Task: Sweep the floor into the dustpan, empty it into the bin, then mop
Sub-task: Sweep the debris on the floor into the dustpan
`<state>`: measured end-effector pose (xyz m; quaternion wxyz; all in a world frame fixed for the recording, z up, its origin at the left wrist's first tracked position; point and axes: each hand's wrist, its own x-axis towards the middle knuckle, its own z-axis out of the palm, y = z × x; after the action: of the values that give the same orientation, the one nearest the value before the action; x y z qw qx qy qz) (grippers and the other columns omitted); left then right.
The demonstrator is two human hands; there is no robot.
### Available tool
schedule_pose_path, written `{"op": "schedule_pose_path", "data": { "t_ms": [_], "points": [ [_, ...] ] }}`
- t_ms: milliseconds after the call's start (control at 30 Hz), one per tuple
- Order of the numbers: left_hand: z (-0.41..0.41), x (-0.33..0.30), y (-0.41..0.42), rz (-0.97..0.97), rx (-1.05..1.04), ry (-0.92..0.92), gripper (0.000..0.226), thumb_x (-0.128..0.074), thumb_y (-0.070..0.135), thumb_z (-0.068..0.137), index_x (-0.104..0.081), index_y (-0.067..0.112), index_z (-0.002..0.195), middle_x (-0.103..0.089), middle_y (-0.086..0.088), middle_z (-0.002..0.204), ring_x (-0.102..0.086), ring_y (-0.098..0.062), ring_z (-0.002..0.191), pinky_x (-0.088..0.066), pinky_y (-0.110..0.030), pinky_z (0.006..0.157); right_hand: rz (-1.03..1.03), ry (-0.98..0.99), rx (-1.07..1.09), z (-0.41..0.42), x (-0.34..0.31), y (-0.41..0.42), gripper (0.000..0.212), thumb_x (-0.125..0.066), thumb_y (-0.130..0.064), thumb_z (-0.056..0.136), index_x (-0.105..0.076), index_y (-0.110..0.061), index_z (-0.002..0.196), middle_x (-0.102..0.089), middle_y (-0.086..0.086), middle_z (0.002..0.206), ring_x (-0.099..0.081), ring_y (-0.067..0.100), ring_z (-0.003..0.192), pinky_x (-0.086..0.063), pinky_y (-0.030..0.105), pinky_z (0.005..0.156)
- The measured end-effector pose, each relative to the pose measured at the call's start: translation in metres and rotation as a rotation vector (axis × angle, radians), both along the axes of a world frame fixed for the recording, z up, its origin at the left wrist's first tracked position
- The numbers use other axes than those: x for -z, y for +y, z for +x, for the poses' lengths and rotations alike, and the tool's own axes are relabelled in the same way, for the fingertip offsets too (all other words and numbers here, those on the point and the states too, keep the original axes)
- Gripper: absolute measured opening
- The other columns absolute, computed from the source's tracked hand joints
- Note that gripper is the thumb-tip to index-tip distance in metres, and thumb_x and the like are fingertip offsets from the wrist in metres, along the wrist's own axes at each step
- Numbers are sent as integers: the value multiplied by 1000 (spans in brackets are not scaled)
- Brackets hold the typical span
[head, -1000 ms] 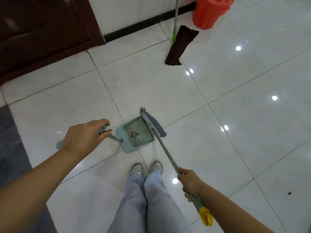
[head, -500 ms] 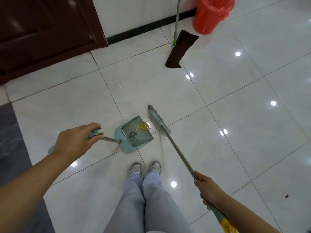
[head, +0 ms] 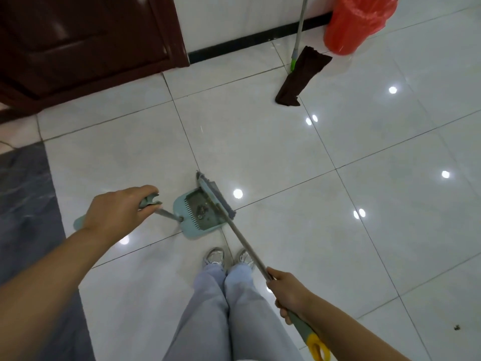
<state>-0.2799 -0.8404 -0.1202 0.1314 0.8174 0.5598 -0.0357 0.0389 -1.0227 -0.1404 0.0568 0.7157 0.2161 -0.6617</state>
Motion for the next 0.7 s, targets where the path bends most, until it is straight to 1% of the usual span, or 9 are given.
{"op": "schedule_pose_path", "data": {
  "t_ms": [67, 133, 300, 433, 533, 633, 700],
  "points": [
    [-2, 0, 2, 3, -28, -1, 25, -68, 45, 82, -64, 29, 101, -69, 8, 81, -64, -23, 67, -47, -28, 54, 7, -13, 7, 9, -10, -12, 48, -32, -16, 99, -37, -26, 145, -45, 4, 63, -37, 13, 35, -37, 23, 35],
    [-5, 2, 2, 4, -36, 9, 24, -66, 46, 82, -64, 31, 100, -69, 10, 81, -64, -22, 68, -46, -27, 54, 8, -46, 34, 22, -17, -22, 50, -35, -18, 99, -33, -31, 147, -47, 4, 63, -38, 13, 35, -37, 24, 37],
    [-19, -1, -6, -27, -71, -15, 26, -68, 43, 81, -66, 29, 102, -69, 9, 82, -64, -22, 70, -45, -28, 55, 27, -118, 42, 41, -23, -28, 49, -37, -18, 100, -34, -29, 147, -46, 5, 60, -41, 11, 37, -41, 24, 38],
    [-30, -6, -23, -70, -193, -60, 29, -71, 44, 79, -68, 28, 103, -70, 6, 85, -66, -25, 74, -49, -31, 61, 15, -161, 50, 38, -12, -23, 50, -35, -22, 100, -29, -30, 149, -48, 10, 68, -43, 17, 43, -45, 29, 44],
    [-44, -8, -31, -104, -254, -68, 30, -68, 45, 81, -67, 28, 105, -70, 5, 88, -66, -26, 78, -49, -32, 64, 44, -194, 52, 29, -6, -17, 47, -33, -20, 101, -34, -27, 147, -46, 8, 69, -41, 17, 46, -44, 28, 43],
    [-61, -15, -33, -104, -271, -53, 29, -67, 44, 81, -66, 29, 106, -70, 6, 90, -66, -25, 77, -48, -31, 62, 41, -220, 77, 15, -2, -12, 46, -33, -22, 101, -33, -27, 146, -47, 9, 71, -43, 18, 48, -45, 30, 48],
    [-73, -19, -34, -89, -266, -52, 29, -68, 43, 81, -67, 27, 105, -70, 6, 90, -66, -26, 76, -48, -31, 60, 32, -243, 85, 2, 4, -8, 47, -33, -23, 101, -30, -28, 148, -49, 9, 71, -43, 18, 49, -44, 29, 48]
  ]
}}
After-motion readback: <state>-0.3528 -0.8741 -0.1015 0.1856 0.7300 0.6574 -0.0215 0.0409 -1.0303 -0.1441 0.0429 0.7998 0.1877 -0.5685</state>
